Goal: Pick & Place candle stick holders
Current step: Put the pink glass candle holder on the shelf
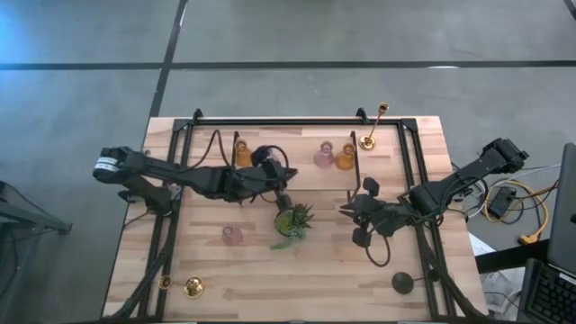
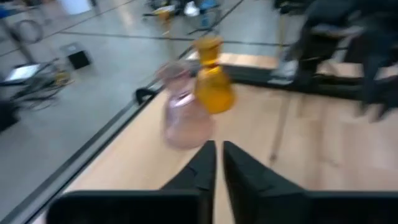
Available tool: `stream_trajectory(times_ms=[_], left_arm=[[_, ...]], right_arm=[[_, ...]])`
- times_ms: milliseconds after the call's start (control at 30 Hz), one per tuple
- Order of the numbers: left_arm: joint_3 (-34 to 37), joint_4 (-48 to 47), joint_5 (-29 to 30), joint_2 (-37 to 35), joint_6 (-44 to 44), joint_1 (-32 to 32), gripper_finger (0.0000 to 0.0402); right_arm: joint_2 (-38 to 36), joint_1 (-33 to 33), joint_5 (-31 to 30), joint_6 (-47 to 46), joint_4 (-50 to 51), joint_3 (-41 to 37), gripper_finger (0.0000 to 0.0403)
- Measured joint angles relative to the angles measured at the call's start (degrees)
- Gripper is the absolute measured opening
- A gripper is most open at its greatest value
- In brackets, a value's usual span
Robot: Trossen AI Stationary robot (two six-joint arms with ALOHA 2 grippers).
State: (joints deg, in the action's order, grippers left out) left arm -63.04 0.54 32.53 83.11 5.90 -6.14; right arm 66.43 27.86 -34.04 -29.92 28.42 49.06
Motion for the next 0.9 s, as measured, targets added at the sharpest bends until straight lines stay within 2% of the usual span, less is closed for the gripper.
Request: stream_trajectory(times_ms=[67,567,900], left_arm=[[1.08,-0.16,2.47,0.00,1.23,0.65,0.0008],[4.28,-0.66,3.63,0.00,5.27,4.20,0.0002],[4.28,-2.25,8.64,0.00,5.41,4.43,0.0001]], right_arm=[[0.00,0.00,0.00,-0.01,-0.08,0.00,0.0043],[0.00,0.00,0.00,-0.03,-0.38,0.00,0.0043],[0.00,0.00,0.00,-0.05,-0.50,0.00,0.0043]])
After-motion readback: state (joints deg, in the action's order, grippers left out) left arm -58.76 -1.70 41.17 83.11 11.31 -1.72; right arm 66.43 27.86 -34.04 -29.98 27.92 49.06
